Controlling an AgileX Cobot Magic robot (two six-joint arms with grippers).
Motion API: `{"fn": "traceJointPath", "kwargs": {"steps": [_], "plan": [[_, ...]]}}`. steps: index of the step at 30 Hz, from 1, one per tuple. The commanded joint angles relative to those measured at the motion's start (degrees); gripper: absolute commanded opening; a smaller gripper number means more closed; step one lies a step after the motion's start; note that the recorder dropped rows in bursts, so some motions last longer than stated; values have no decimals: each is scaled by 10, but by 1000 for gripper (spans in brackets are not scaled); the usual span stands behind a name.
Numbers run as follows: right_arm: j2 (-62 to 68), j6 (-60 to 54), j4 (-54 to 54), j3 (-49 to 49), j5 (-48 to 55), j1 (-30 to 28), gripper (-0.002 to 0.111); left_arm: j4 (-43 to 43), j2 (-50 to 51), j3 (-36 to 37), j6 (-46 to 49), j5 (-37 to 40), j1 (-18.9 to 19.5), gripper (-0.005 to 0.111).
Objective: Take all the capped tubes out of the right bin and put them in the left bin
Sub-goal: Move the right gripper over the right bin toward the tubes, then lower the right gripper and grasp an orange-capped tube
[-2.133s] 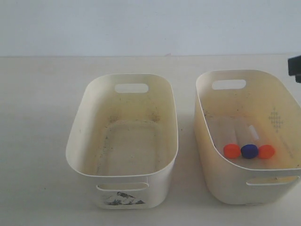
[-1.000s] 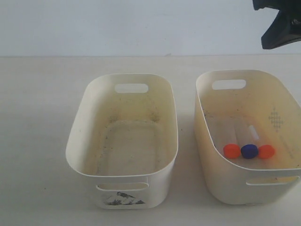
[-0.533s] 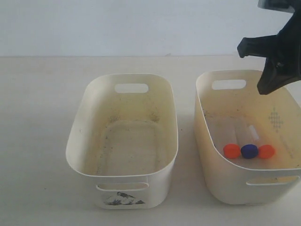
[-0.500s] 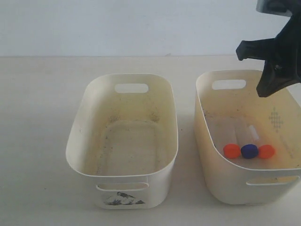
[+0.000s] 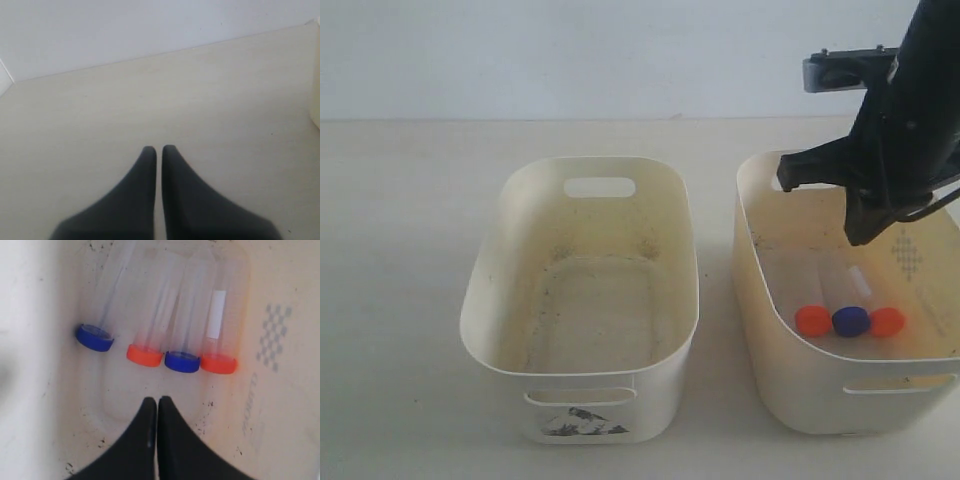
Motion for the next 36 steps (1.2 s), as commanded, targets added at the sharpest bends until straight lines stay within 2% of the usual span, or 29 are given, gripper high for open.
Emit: {"fn": "traceJointPath", "kwargs": {"steps": [1, 36], "plan": [[0, 14, -17, -2, -17, 2, 0, -2, 0, -2, -5, -2, -1, 4], [158, 17, 8, 3, -64, 2, 0, -2, 0, -2, -5, -2, -1, 4]]}}
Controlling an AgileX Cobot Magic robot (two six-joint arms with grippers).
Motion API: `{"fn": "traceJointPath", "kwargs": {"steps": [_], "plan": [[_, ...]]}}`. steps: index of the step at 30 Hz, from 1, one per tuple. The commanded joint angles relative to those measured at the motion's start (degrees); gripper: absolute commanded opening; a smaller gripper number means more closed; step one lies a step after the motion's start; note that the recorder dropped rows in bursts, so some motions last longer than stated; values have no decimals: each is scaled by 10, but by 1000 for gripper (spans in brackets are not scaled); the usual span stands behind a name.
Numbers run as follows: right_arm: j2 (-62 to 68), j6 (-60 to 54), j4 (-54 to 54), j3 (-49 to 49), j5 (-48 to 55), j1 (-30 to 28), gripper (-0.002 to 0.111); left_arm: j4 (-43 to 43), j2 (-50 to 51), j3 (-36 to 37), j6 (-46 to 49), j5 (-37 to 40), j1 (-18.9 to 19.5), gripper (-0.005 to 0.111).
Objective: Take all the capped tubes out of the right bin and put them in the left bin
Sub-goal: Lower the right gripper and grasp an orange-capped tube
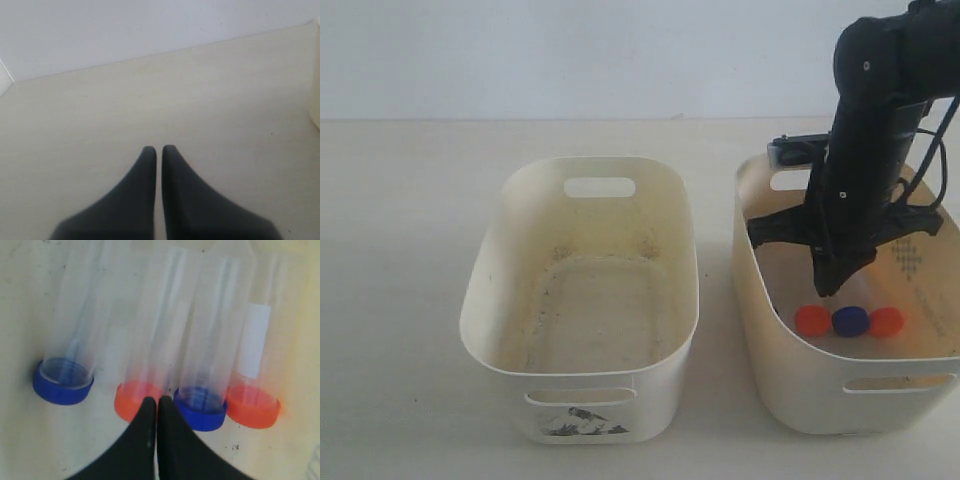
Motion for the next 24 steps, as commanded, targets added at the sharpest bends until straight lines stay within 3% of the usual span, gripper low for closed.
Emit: {"fn": "traceJointPath", "kwargs": {"steps": [1, 16, 24], "plan": [[9, -5, 3, 9, -9, 1, 0, -2, 0, -2, -5, -2, -1, 4], [9, -22, 3, 32, 34, 1, 1, -2, 0, -2, -5, -2, -1, 4], [-4, -27, 2, 31, 11, 1, 19, -2, 0, -2, -5, -2, -1, 4]]}}
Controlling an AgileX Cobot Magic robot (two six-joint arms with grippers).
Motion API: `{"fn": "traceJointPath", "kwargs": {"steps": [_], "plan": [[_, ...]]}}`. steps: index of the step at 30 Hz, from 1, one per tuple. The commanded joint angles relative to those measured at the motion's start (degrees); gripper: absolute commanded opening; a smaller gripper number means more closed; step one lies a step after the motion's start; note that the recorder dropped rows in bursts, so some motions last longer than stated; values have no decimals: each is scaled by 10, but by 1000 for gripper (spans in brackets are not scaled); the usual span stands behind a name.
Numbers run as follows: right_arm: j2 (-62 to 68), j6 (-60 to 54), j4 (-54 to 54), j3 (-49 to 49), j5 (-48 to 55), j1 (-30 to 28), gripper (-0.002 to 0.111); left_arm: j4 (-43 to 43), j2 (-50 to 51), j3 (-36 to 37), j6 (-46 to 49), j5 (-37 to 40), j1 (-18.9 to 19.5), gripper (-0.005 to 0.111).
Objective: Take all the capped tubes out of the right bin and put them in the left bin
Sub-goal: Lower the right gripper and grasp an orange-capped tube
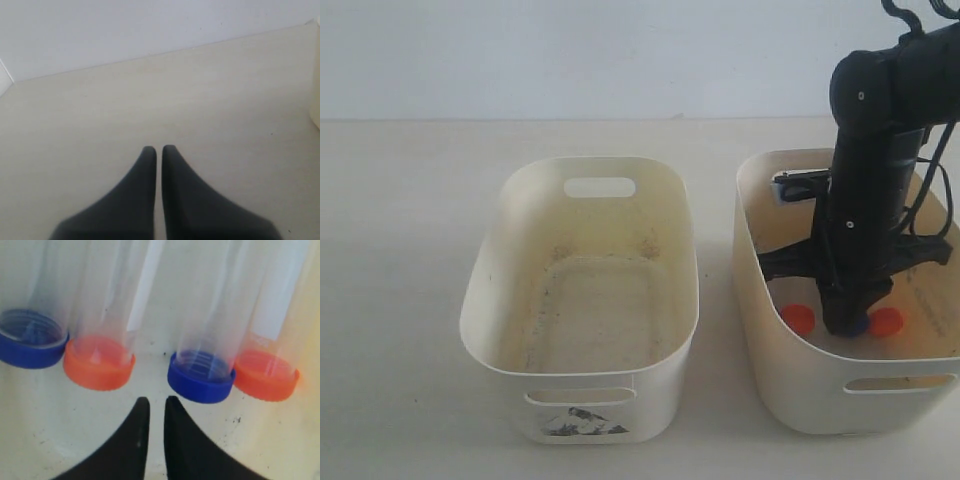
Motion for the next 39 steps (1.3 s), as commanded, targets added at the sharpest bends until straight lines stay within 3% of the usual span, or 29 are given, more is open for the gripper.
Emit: {"fn": "traceJointPath", "kwargs": {"steps": [1, 5, 12, 28, 34, 39], "plan": [[-17, -6, -5, -2, -17, 1, 21, -2, 0, -2, -5, -2, -1, 4], [-23, -3, -24, -2, -27, 1, 27, -2, 0, -2, -5, -2, -1, 4], [-23, 0, -32, -2, -48, 1, 55, -2, 0, -2, -5, -2, -1, 4], [-23, 39, -106, 0, -66, 1, 54, -2, 0, -2, -5, -2, -1, 4], [-23, 47, -106, 0, -66, 1, 32, -2, 0, -2, -5, -2, -1, 4], [-23, 47, -106, 0, -65, 1, 40, -2, 0, -2, -5, -2, -1, 4]]}}
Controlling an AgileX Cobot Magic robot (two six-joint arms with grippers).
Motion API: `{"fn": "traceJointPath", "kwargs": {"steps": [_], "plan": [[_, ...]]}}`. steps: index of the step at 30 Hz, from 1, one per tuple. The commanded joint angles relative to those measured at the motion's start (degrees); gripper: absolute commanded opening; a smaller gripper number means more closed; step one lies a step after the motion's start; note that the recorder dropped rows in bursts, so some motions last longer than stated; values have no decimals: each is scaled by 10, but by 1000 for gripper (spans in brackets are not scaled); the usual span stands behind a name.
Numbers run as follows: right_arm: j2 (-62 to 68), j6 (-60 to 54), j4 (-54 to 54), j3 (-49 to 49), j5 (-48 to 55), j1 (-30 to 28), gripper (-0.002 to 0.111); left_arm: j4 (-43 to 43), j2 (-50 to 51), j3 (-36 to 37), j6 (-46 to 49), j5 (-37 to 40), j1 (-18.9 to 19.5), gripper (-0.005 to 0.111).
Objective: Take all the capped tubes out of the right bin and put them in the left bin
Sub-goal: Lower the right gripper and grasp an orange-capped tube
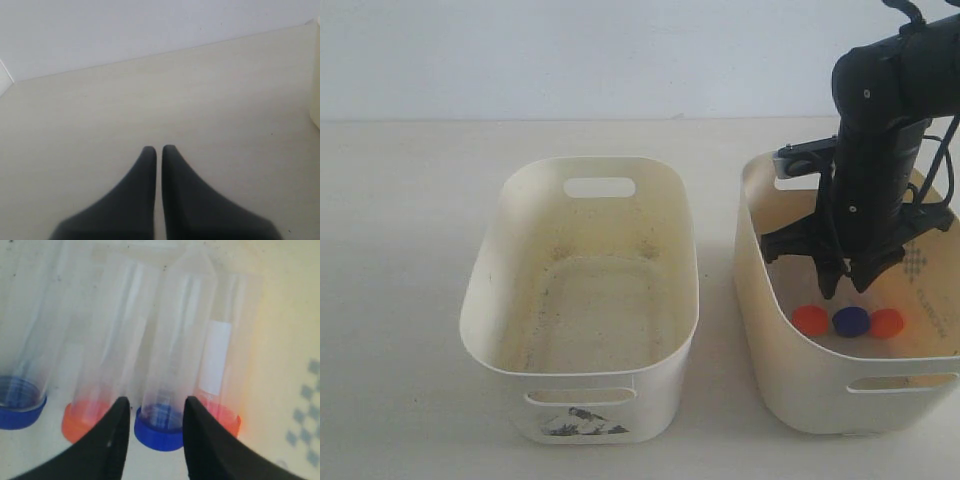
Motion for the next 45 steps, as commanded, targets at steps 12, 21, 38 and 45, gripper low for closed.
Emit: {"fn": "traceJointPath", "kwargs": {"steps": [12, 21, 38, 45], "plan": [[-8, -11, 61, 0, 17, -3, 42, -2, 0, -2, -5, -2, -1, 4], [-8, -14, 93, 0, 13, -3, 42, -2, 0, -2, -5, -2, -1, 4], [68, -32, 149, 0, -28, -3, 42, -2, 0, -2, -5, -2, -1, 4], [77, -33, 133, 0, -36, -3, 8, -2, 0, -2, -5, -2, -1, 4]]}}
